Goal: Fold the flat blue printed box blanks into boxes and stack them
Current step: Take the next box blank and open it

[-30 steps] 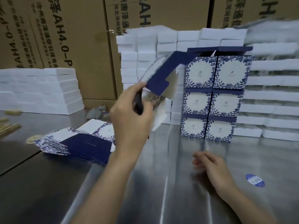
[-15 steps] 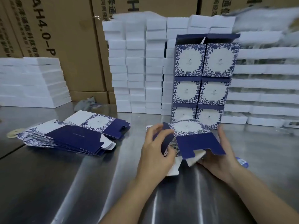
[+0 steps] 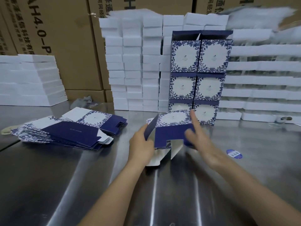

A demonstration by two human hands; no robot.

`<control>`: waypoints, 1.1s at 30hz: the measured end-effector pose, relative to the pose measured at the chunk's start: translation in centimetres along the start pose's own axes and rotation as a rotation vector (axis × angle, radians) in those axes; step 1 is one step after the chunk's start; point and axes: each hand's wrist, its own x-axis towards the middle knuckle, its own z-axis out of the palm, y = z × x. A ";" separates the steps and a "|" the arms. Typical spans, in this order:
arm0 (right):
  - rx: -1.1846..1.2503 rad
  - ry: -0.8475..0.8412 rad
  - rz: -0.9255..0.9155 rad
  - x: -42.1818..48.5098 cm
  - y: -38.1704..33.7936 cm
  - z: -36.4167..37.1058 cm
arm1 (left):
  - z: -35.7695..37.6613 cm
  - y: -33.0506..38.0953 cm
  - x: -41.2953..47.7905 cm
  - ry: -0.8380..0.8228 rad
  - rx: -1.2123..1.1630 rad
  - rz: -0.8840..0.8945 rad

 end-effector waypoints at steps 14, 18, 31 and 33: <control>-0.459 0.125 -0.345 0.6 1.6 0.1 | -2.5 1.7 1.0 -0.110 -0.520 -0.269; -0.627 0.143 -0.318 0.6 1.2 0.4 | -3.5 1.8 1.2 -0.255 -0.881 -0.343; -0.948 -0.306 -0.277 -0.2 -0.2 0.0 | -7.0 -1.1 2.2 -0.389 -0.766 -0.601; -0.900 -0.326 -0.233 -0.2 0.0 -0.2 | -7.3 -1.5 2.1 -0.378 -0.708 -0.604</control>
